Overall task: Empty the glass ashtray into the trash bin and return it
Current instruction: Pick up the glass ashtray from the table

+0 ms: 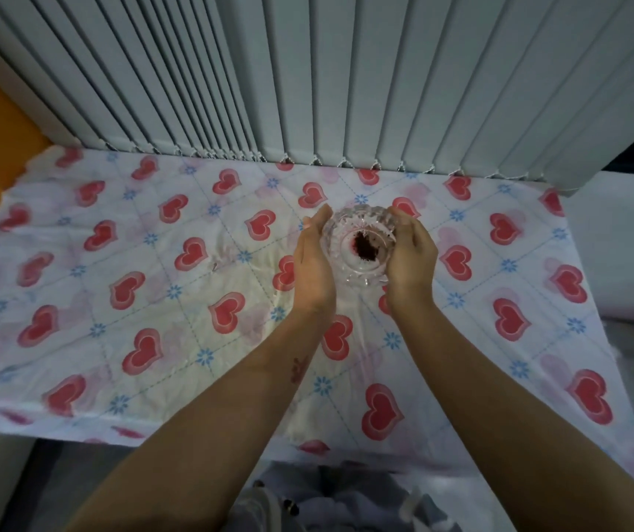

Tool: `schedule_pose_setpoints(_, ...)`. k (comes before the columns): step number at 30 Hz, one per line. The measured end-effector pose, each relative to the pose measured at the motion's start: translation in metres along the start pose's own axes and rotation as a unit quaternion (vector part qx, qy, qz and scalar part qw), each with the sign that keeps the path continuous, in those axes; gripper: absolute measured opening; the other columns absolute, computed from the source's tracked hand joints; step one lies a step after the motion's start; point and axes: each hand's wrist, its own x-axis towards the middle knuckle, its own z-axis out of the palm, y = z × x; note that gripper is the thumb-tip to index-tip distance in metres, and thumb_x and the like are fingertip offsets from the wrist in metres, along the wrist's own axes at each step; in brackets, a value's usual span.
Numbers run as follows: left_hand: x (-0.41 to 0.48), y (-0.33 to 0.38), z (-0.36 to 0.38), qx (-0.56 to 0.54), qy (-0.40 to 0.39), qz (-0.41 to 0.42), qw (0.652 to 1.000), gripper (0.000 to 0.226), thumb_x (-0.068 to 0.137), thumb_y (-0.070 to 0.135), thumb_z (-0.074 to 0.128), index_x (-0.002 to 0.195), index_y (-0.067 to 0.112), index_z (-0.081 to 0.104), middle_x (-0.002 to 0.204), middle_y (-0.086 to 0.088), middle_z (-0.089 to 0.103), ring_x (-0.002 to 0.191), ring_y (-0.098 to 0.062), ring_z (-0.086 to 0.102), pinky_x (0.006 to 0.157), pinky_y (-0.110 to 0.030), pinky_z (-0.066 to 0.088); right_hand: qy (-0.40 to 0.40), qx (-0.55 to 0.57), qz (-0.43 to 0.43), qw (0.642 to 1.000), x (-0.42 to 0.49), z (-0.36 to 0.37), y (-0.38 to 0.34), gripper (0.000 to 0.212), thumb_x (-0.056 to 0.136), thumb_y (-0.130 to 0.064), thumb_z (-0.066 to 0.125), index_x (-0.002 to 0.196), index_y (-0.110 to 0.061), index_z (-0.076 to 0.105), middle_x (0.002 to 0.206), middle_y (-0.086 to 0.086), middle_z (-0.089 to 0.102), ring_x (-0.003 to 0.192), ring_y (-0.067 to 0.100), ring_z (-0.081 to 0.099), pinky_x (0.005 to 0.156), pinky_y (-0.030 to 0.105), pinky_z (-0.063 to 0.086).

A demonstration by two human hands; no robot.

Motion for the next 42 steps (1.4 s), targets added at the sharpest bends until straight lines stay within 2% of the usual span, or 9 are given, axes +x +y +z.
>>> schedule_pose_setpoints(2,-0.003,0.001,-0.007,-0.004,0.014,-0.002,1.0,0.04,0.094,0.056,0.038,0.12,0.044,0.067,0.142,0.009,0.06,0.137,-0.015,0.05,0.121,-0.046,0.031,-0.011,0.008,0.012,1.0,-0.008,0.001,-0.001,0.028,0.102,-0.016,0.046,0.12,-0.01,0.067,0.096,-0.01,0.07,0.08,-0.005,0.07,0.069,0.01,0.054)
schedule_pose_setpoints(5,-0.004,-0.001,-0.018,0.001,0.018,-0.025,1.0,0.04,0.08,0.071,0.045,0.106,0.053,0.07,0.147,0.006,0.056,0.139,-0.018,0.048,0.12,-0.048,0.031,-0.042,0.01,0.022,0.999,-0.02,0.004,0.0,0.026,0.101,-0.02,0.047,0.11,-0.02,0.071,0.112,0.0,0.073,0.105,0.014,0.07,0.094,0.032,0.056)
schedule_pose_setpoints(8,-0.005,-0.005,-0.025,-0.002,0.031,-0.04,0.999,0.054,0.077,0.07,0.05,0.119,0.042,0.07,0.144,0.002,0.059,0.135,-0.02,0.053,0.117,-0.048,0.036,-0.071,0.001,0.029,0.997,-0.029,0.007,0.003,0.025,0.1,-0.026,0.048,0.102,-0.03,0.072,0.117,0.002,0.072,0.111,0.018,0.068,0.103,0.043,0.052)
schedule_pose_setpoints(18,-0.042,-0.003,-0.056,-0.012,0.14,-0.006,0.99,0.035,0.099,0.04,0.049,0.12,0.023,0.071,0.122,-0.002,0.073,0.119,-0.022,0.066,0.111,-0.047,0.045,-0.191,-0.059,0.011,0.98,-0.063,0.018,0.02,0.029,0.104,-0.025,0.041,0.115,-0.029,0.067,0.123,-0.001,0.069,0.116,0.015,0.065,0.103,0.037,0.051)
schedule_pose_setpoints(22,-0.058,0.003,-0.078,-0.03,0.164,0.003,0.986,0.034,0.103,0.032,0.045,0.124,0.021,0.069,0.123,-0.003,0.073,0.118,-0.021,0.067,0.11,-0.043,0.047,-0.224,-0.07,-0.011,0.972,-0.086,0.028,0.021,0.031,0.105,-0.022,0.04,0.122,-0.022,0.065,0.122,-0.004,0.068,0.116,0.011,0.064,0.099,0.024,0.052)
schedule_pose_setpoints(31,-0.123,0.02,-0.16,-0.071,0.205,0.051,0.975,0.03,0.107,0.027,0.04,0.122,0.026,0.066,0.131,-0.008,0.067,0.123,-0.023,0.063,0.108,-0.038,0.05,-0.298,-0.105,-0.033,0.948,-0.17,0.068,0.04,0.03,0.103,-0.024,0.043,0.123,-0.027,0.066,0.132,-0.005,0.063,0.125,0.013,0.058,0.111,0.042,0.044)
schedule_pose_setpoints(35,-0.176,0.021,-0.226,-0.095,0.242,0.076,0.963,0.027,0.106,0.028,0.043,0.12,0.026,0.066,0.137,-0.006,0.062,0.128,-0.02,0.06,0.108,-0.034,0.05,-0.359,-0.117,-0.027,0.926,-0.243,0.09,0.062,0.031,0.103,-0.025,0.042,0.121,-0.032,0.065,0.132,-0.005,0.063,0.123,0.012,0.059,0.11,0.041,0.046)
schedule_pose_setpoints(39,-0.235,0.013,-0.29,-0.119,0.296,0.093,0.943,0.025,0.104,0.028,0.048,0.116,0.024,0.07,0.132,-0.011,0.066,0.124,-0.025,0.063,0.108,-0.043,0.05,-0.414,-0.123,-0.017,0.902,-0.32,0.108,0.086,0.031,0.104,-0.021,0.042,0.123,-0.026,0.065,0.131,-0.007,0.062,0.118,0.005,0.057,0.108,0.03,0.045)
schedule_pose_setpoints(42,-0.279,0.003,-0.334,-0.126,0.354,0.098,0.921,0.024,0.104,0.027,0.05,0.113,0.023,0.072,0.123,-0.011,0.071,0.116,-0.027,0.068,0.104,-0.045,0.053,-0.456,-0.136,-0.013,0.879,-0.376,0.117,0.109,0.03,0.102,-0.023,0.043,0.121,-0.027,0.066,0.127,-0.01,0.063,0.12,0.009,0.058,0.109,0.038,0.046)
